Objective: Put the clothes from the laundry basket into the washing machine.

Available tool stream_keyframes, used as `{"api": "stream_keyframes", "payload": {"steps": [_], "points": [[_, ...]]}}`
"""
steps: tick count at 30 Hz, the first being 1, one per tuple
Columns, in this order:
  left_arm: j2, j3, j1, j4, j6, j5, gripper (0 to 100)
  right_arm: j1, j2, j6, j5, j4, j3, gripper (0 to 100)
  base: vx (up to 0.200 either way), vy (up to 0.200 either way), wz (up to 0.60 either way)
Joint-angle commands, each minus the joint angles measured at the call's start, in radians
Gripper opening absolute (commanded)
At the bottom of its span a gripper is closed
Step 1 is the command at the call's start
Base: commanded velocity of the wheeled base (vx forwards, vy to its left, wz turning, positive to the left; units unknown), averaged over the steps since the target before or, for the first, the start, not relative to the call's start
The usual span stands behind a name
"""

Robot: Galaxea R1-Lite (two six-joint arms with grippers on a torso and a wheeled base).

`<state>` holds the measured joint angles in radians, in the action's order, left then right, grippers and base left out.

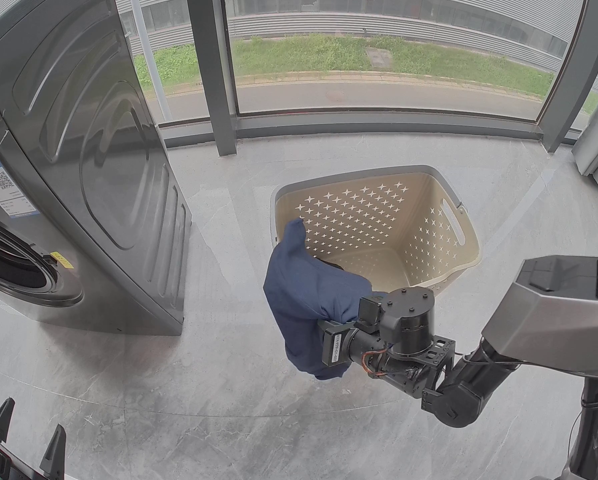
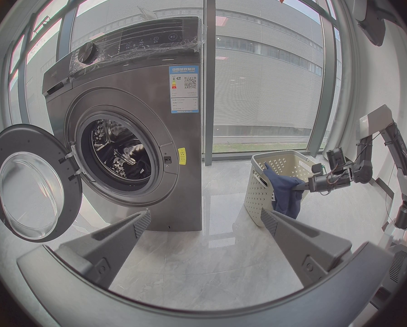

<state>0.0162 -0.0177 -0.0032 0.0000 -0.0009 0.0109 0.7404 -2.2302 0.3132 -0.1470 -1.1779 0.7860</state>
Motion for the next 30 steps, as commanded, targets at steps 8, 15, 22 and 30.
{"api": "stream_keyframes", "payload": {"steps": [8,15,22,30], "points": [[-0.015,0.016,0.0,0.0,-0.001,0.0,100,0.086,0.431,0.055,-0.003,0.001,-0.203,0,0.0,0.0,0.0],[-0.016,0.016,-0.001,0.0,-0.001,0.0,100,0.07,0.595,0.0,0.006,-0.039,-0.32,0,0.0,0.0,0.0],[-0.015,0.016,0.0,0.0,-0.002,0.0,100,-0.047,0.626,-0.103,0.023,-0.181,-0.364,0,-0.029,0.0,0.0],[-0.015,0.016,-0.001,0.0,-0.004,0.0,100,-0.055,0.627,-0.14,0.03,-0.197,-0.358,0,-0.2,0.0,0.0]]}}
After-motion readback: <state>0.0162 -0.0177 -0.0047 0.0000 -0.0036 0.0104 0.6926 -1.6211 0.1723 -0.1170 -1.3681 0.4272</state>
